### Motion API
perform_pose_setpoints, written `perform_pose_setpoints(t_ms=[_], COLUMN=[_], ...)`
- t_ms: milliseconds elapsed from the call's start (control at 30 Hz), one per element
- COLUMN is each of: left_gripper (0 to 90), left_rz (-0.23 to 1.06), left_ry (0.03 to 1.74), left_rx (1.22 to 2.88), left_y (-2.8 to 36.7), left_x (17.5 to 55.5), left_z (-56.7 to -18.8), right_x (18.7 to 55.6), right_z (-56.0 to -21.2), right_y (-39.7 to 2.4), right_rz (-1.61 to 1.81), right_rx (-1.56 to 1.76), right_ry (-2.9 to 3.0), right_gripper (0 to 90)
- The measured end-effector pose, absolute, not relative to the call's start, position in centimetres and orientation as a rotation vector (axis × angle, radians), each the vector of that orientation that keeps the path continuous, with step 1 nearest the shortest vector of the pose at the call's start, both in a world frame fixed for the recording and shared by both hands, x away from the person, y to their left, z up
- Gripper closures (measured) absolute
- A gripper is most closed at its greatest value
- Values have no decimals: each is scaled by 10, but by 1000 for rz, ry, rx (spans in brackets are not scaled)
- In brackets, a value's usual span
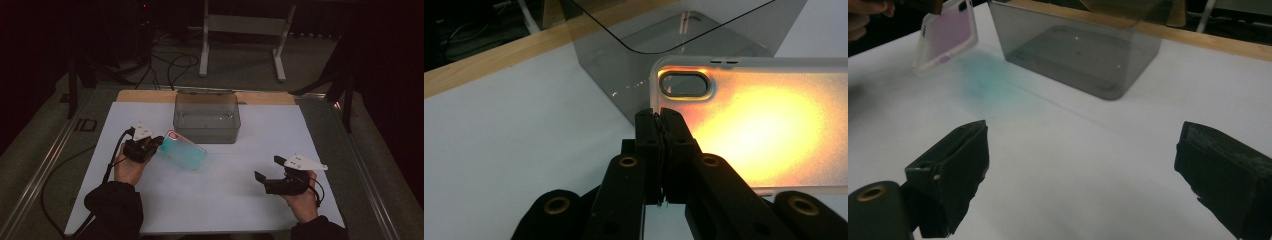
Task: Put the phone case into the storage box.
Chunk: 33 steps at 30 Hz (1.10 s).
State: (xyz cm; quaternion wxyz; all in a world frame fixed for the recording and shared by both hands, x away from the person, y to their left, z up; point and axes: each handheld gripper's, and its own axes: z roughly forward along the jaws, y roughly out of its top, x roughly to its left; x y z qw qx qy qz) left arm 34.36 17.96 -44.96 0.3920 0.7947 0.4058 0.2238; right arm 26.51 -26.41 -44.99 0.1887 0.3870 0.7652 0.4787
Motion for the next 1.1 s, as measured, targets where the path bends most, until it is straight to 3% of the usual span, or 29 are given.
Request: perform_pose_setpoints(t_ms=[1100], left_gripper=[890], left_rz=[594], left_ry=[911], left_rx=[2012], left_y=[156], left_x=[327], left_z=[-435], right_x=[294], right_z=[-427], right_y=[-224], right_rz=[1405], right_rx=[1025], right_ry=[2266], right_gripper=[73])
